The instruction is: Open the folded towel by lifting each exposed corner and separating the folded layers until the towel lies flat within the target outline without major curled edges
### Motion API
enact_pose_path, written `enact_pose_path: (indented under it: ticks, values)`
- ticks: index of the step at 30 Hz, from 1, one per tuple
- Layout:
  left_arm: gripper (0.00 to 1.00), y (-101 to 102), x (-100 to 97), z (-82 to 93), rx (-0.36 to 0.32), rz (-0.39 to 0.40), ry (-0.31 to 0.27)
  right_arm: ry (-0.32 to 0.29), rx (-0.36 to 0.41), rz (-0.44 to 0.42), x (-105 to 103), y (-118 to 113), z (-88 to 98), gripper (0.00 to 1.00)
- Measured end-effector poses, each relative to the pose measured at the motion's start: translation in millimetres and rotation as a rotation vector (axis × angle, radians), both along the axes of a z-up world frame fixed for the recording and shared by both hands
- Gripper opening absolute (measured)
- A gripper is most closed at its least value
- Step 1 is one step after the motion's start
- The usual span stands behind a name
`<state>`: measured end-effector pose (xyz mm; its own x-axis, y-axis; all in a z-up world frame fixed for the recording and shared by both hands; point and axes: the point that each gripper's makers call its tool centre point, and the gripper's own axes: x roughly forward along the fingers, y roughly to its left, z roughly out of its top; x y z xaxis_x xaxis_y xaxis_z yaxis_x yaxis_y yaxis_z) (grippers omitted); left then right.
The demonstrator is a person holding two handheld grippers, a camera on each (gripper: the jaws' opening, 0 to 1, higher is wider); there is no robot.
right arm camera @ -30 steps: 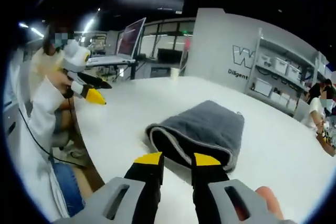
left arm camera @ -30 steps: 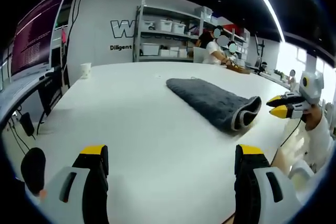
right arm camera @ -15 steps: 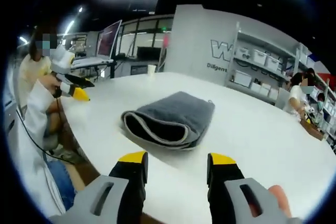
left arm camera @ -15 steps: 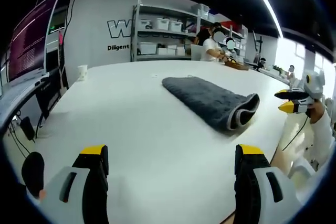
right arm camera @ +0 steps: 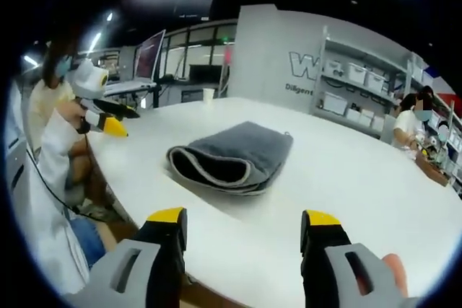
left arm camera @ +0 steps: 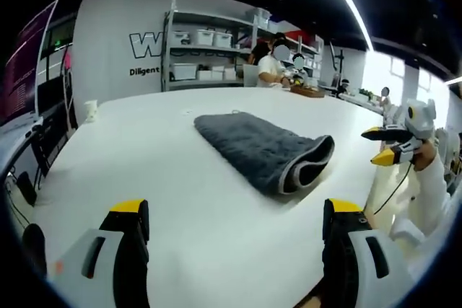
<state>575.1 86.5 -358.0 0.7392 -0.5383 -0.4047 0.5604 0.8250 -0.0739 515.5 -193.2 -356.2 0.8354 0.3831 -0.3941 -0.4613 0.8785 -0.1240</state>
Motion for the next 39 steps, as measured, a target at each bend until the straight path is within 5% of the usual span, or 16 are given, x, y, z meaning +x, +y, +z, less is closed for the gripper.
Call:
enact_pose_path:
  ticks: [12,21,39]
  values:
    - [0.99,-30,-8.0,8.6,0.008,-0.053,-0.011,0.035,0.015,0.019,-2,-6,3.1,0.88]
    - [0.99,-45,-16.8,9.6,0.013,-0.089,-0.01,0.053,0.012,0.048,-10,-4,-2.9,0.94]
    - [0.99,-61,-22.4,6.3,0.007,-0.142,-0.004,0.029,0.069,0.063,-11,15,16.4,0.99]
